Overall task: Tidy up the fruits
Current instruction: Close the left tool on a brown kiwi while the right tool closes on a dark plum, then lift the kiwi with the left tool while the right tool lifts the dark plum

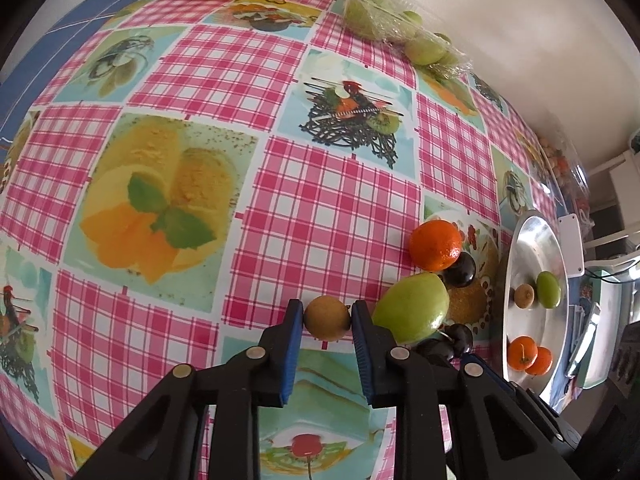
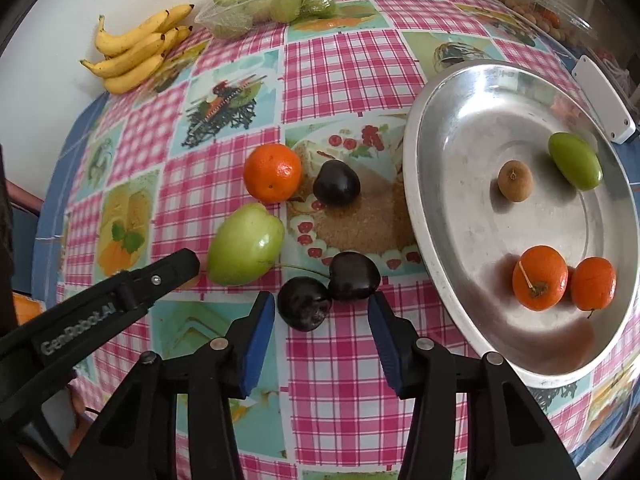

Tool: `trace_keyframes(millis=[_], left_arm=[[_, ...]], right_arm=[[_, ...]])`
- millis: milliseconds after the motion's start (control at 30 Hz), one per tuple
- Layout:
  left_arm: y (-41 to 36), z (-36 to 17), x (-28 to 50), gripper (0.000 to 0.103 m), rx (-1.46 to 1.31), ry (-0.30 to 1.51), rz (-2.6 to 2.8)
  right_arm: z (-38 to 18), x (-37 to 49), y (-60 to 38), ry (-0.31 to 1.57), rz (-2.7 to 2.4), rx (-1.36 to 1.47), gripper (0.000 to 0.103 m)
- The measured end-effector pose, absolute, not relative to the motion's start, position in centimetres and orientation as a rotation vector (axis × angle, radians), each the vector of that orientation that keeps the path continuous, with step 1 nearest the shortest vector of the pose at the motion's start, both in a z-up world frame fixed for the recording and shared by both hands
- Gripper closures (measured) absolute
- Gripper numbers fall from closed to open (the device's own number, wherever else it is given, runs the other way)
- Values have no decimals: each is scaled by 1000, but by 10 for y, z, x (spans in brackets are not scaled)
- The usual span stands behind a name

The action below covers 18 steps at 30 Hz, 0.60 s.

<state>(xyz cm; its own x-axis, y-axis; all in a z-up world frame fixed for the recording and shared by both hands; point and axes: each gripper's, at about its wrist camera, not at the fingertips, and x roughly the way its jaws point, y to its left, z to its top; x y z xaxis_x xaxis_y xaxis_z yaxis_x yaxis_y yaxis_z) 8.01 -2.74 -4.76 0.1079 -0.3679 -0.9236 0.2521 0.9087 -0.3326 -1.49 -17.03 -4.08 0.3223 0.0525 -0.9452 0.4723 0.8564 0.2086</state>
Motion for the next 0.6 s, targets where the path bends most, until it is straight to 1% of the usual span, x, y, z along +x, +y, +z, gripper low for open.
trace_keyframes(millis=[600], left_arm=[[-25, -47, 81, 76, -118, 1396, -442]], right_arm=[[-49, -12, -168, 1270, -290, 504, 54]])
